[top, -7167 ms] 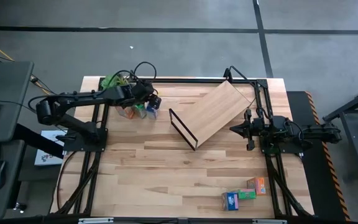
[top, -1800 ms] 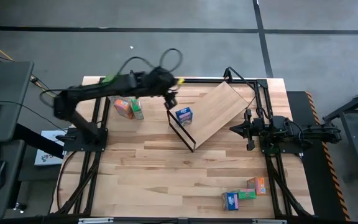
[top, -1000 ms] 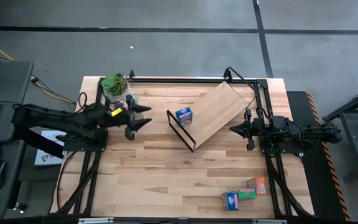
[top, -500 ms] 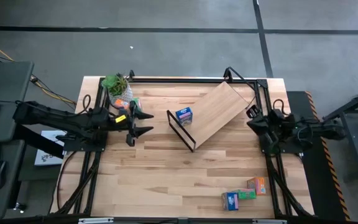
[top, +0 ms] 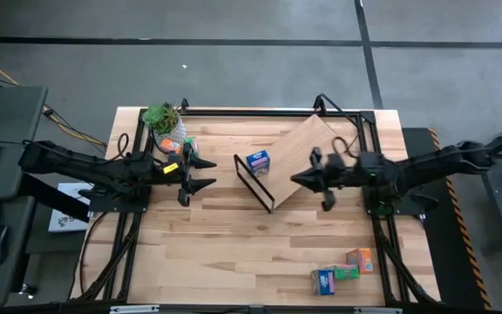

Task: Stack cereal on shelf
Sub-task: Put the blue cereal box aligned with the other blue cereal box on the shelf

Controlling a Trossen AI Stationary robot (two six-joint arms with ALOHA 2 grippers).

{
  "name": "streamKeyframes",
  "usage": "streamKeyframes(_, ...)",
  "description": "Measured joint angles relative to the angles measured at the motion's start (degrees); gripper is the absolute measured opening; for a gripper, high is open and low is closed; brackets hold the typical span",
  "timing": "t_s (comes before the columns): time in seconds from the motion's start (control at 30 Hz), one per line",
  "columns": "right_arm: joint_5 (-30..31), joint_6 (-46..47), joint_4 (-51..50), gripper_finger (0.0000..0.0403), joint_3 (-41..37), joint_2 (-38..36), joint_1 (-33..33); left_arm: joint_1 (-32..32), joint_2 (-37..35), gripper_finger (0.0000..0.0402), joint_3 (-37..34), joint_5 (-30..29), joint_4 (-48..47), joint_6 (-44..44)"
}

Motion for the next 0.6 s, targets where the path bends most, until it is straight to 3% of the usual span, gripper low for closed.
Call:
streamKeyframes(0.27, -7.67, 13.79, -42.25, 0.0000, 23.75, 10.18, 1.35, -0.02, 0.00, 0.0220, 0.00, 0.13, -3.18, -4.12)
streamKeyframes(0.43, -11.43, 33.11, -69.70, 0.0000, 36.70, 16.72, 5.78, -0.02, 0.00, 0.0220, 0.00, 0.23, -5.22, -7.10)
streamKeyframes(0.6, -12.28, 52.72, -85.14, 0.0000, 43.07, 21.01, 13.86, -0.02, 0.04, 0.0220, 0.00, 0.24, -6.05, -10.21)
